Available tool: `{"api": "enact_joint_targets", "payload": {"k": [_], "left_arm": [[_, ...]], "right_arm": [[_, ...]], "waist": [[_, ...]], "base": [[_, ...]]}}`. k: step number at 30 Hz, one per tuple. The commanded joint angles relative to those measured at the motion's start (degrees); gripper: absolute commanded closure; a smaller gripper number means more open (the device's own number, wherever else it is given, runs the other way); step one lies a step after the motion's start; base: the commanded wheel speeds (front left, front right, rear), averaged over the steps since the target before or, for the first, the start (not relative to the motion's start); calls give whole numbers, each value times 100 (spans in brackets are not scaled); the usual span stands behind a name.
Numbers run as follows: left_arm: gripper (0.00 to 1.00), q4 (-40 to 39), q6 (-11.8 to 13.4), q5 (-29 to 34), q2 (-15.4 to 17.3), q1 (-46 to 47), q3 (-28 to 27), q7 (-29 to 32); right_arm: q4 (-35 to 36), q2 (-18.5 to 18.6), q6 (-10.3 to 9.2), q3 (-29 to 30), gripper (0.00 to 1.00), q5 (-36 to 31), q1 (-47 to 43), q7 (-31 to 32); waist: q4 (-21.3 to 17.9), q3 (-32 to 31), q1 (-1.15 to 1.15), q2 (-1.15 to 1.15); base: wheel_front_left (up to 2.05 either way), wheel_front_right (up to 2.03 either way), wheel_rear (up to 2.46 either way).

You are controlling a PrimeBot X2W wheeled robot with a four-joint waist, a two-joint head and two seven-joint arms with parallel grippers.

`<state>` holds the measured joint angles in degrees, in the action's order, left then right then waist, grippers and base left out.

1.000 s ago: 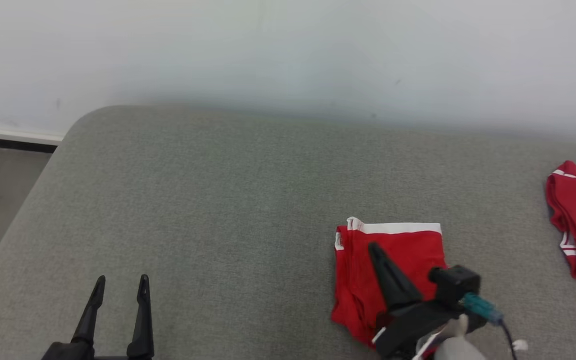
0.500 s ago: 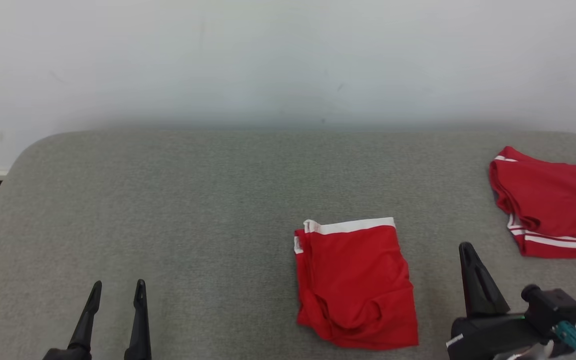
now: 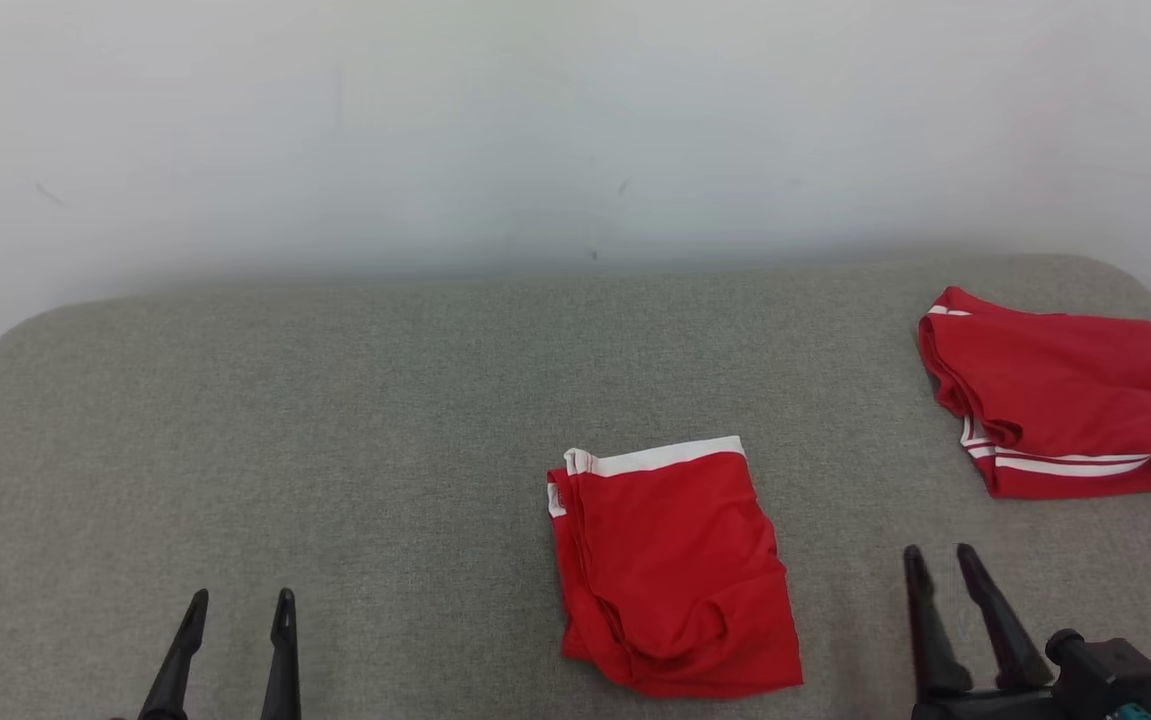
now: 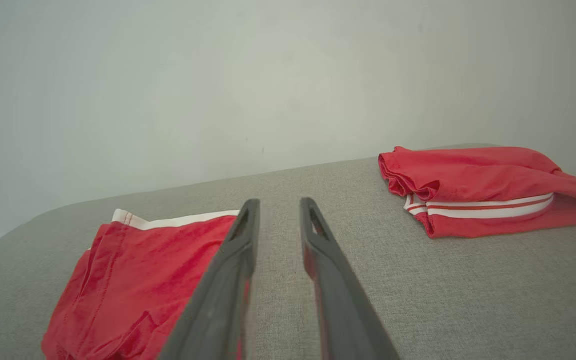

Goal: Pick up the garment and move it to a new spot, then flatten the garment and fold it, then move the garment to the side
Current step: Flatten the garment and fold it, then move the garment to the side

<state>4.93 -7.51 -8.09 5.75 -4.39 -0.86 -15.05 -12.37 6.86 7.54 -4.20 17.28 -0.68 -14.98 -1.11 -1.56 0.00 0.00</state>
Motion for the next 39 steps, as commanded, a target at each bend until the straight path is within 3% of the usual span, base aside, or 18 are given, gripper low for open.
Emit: {"api": "enact_joint_targets", "payload": {"k": [1,17,39], "left_arm": [[0,23,8,15,34,-53,6,-16],[0,128,8,-181,276,-254,108,29],[0,102,86,-371,319,-225,175,85]], "right_arm": [[24,-31,-13,23,0,-39,-58,-25],[-233,-32,-13,74,0,-230,-33,-25],[-426,-79,-13,-146,0,-167,329,-25]], "waist": [[26,-25,0,0],[213,-135,0,0],[280,-91,0,0]], "base": [[0,0,0],[0,0,0],[0,0,0]]}}
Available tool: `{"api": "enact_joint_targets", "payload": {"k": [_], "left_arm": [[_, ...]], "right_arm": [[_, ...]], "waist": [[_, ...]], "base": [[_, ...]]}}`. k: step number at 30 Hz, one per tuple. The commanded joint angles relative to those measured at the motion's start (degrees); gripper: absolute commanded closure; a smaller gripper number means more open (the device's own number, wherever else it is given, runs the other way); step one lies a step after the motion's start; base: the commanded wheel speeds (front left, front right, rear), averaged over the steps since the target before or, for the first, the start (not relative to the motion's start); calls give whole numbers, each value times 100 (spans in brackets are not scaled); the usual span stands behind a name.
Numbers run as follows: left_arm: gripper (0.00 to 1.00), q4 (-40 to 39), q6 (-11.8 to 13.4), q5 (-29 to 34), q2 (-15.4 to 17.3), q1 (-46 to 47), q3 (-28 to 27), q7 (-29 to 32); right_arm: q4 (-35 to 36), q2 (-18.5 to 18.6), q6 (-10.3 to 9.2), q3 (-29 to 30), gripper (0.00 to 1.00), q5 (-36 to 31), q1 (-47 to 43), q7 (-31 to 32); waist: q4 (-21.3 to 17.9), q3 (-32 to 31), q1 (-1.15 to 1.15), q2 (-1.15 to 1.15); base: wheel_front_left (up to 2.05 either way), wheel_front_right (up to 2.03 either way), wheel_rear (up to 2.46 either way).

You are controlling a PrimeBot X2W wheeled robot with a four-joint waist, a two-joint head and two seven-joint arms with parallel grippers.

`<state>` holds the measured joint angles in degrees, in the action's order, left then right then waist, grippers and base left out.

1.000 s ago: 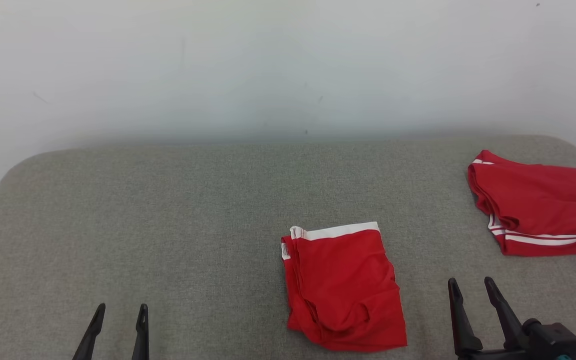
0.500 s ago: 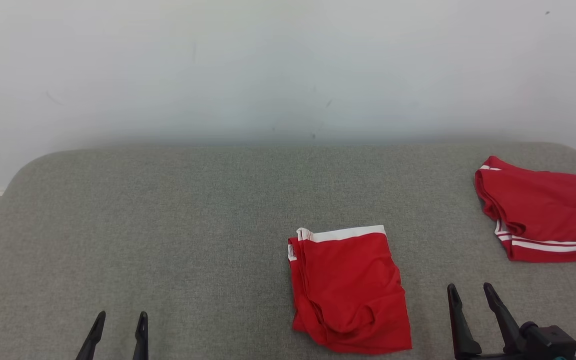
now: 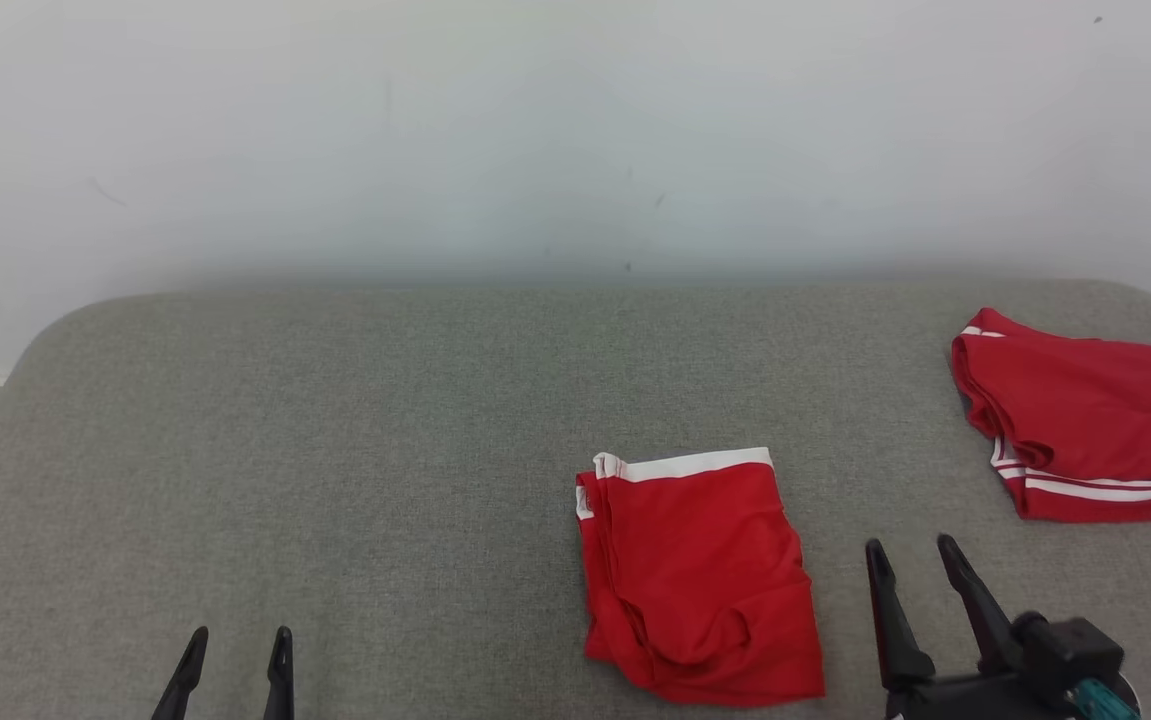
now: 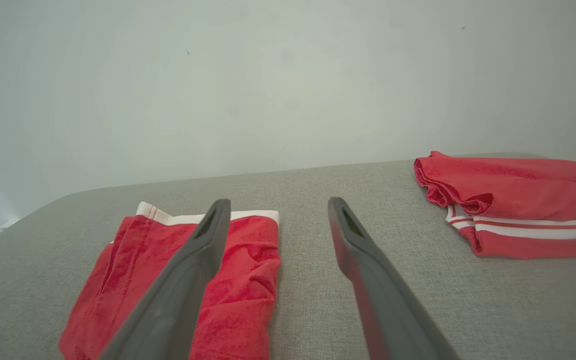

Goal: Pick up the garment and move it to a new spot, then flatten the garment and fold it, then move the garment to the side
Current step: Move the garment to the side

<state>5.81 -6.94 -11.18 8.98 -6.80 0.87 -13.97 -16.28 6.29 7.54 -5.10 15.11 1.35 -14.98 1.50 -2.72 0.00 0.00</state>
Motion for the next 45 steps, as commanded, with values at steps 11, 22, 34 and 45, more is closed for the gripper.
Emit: {"api": "enact_joint_targets", "payload": {"k": [11,22,34,45], "left_arm": [[0,188,39,-2,-45,212,133,-95],[0,277,65,36,-92,365,203,-121],[0,272,49,76,-116,471,154,-122],[0,109,48,117,-202,577,106,-122]], "right_arm": [[-1292,150,-14,-451,0,78,1216,-1],[-3233,181,-13,-393,0,94,2059,254],[-4671,-41,-13,-524,44,276,2481,311],[-4701,266,-14,-1049,100,351,3204,149]], "waist": [[392,167,0,0],[843,370,0,0],[963,479,0,0],[783,795,0,0]], "base": [[0,0,0],[0,0,0],[0,0,0],[0,0,0]]}}
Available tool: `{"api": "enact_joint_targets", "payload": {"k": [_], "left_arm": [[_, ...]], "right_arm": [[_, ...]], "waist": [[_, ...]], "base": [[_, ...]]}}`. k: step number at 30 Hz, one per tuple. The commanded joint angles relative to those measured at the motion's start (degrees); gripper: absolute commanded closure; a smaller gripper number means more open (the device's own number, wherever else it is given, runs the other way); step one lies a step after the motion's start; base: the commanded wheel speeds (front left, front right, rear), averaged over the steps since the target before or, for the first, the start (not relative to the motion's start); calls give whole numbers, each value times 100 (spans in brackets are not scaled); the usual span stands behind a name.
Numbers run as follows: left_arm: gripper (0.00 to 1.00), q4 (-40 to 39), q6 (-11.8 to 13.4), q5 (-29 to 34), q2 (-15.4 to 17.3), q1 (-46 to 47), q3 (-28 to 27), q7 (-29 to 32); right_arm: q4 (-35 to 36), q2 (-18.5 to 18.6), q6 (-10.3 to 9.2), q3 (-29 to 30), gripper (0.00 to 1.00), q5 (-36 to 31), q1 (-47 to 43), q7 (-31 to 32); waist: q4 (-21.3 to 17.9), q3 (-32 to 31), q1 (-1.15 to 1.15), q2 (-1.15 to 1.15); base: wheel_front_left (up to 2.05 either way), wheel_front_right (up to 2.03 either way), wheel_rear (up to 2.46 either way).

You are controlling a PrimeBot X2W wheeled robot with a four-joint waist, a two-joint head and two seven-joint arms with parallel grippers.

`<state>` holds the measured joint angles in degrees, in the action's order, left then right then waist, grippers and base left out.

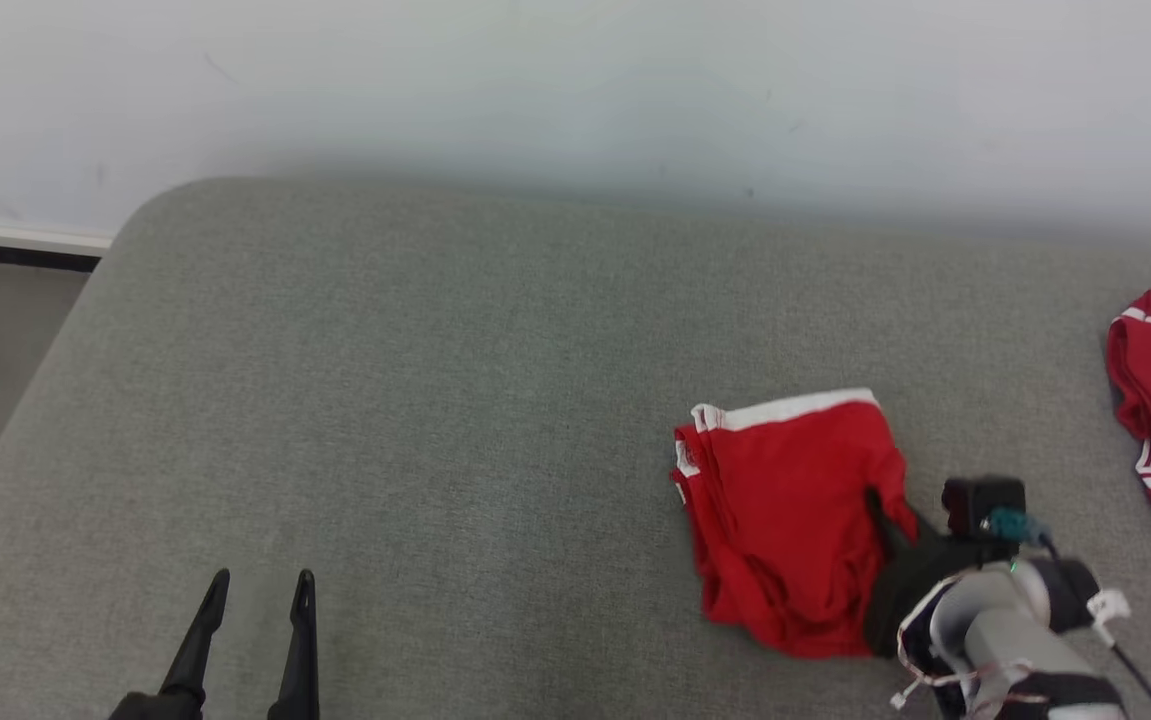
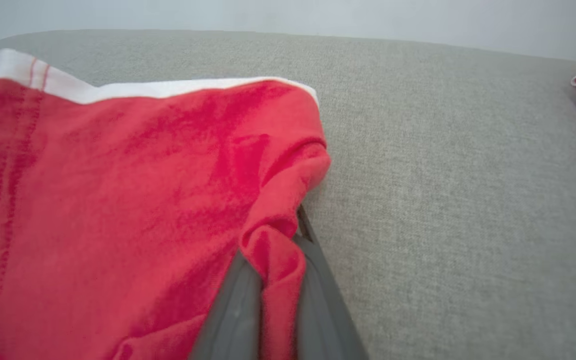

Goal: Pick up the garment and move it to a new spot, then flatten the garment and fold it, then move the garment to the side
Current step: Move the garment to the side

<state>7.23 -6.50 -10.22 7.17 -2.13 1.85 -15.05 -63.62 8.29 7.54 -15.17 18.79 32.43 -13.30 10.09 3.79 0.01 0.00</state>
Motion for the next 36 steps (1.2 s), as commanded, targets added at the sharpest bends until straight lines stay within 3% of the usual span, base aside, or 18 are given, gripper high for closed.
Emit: {"api": "enact_joint_targets", "payload": {"k": [1,8,19,25,36], "left_arm": [[0,-65,-1,31,-27,146,22,-15],[0,-271,-46,45,-51,476,114,-15],[0,-671,-101,80,212,985,74,-14],[0,-885,-90,101,407,1060,9,-15],[0,-1426,-95,178,785,991,-111,-15]], "right_arm": [[57,136,-13,-137,100,-19,192,11],[352,754,-13,-748,100,46,840,288],[1212,2106,-14,-1744,100,378,1974,766],[1624,2632,-14,-2033,100,603,2384,929],[2118,3602,-14,-2291,100,824,3015,1287]], "waist": [[-106,226,-1,0],[-373,829,-1,0],[-1292,2000,-1,0],[-1747,2358,-1,0],[-2224,2804,-1,0]], "base": [[0,0,0],[0,0,0],[0,0,0],[0,0,0],[0,0,0]]}}
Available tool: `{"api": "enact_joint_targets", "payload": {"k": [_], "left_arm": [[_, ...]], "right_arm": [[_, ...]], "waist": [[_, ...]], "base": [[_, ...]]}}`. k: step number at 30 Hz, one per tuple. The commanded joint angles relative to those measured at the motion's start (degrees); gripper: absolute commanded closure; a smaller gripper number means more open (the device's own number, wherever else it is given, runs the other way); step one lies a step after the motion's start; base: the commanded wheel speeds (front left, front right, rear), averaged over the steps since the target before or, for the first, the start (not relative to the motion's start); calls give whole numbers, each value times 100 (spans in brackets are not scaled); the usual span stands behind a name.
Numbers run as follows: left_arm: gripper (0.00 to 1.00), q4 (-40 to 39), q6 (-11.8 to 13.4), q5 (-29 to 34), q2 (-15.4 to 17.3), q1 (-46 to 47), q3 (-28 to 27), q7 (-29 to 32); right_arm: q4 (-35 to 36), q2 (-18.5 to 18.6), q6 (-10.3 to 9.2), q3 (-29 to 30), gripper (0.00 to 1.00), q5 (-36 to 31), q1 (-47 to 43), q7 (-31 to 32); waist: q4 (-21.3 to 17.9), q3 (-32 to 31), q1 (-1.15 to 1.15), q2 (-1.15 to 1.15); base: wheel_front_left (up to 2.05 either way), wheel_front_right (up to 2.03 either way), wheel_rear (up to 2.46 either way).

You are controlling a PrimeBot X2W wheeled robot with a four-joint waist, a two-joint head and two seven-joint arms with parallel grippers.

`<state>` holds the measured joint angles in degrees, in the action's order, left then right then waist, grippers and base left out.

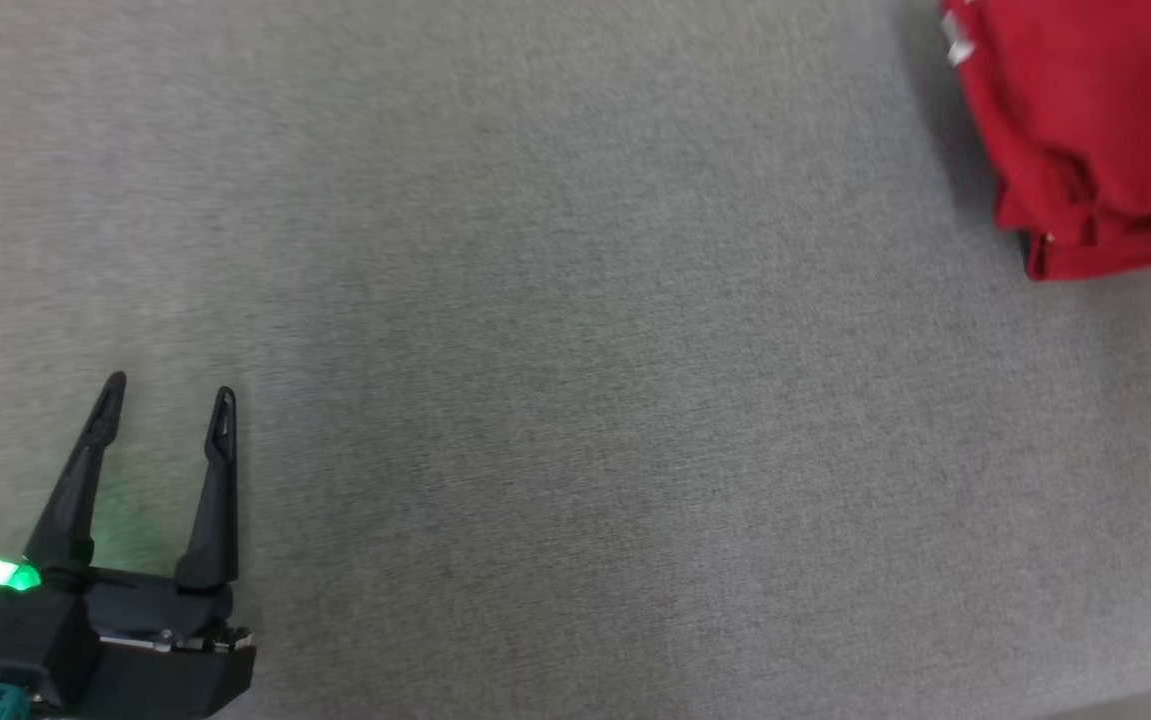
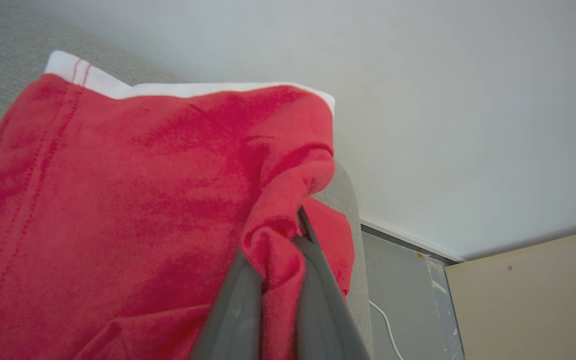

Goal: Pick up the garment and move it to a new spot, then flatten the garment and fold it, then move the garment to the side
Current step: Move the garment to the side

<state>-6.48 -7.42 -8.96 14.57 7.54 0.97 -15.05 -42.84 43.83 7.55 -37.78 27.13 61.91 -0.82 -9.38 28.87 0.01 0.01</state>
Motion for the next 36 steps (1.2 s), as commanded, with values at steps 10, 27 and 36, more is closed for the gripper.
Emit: {"api": "enact_joint_targets", "payload": {"k": [10,27,36], "left_arm": [[0,-268,16,48,180,57,23,-15],[0,-206,39,-11,165,61,-37,-15],[0,-65,83,10,-78,-61,31,-15]], "right_arm": [[-97,403,-15,-190,100,-79,435,255],[-939,150,-15,81,0,-387,769,-68],[-823,-322,-15,166,0,-385,686,-947]], "waist": [[-259,463,-1,-1],[-86,475,-1,-1],[36,-220,-1,-1]], "base": [[0,0,0],[0,0,0],[0,0,0]]}}
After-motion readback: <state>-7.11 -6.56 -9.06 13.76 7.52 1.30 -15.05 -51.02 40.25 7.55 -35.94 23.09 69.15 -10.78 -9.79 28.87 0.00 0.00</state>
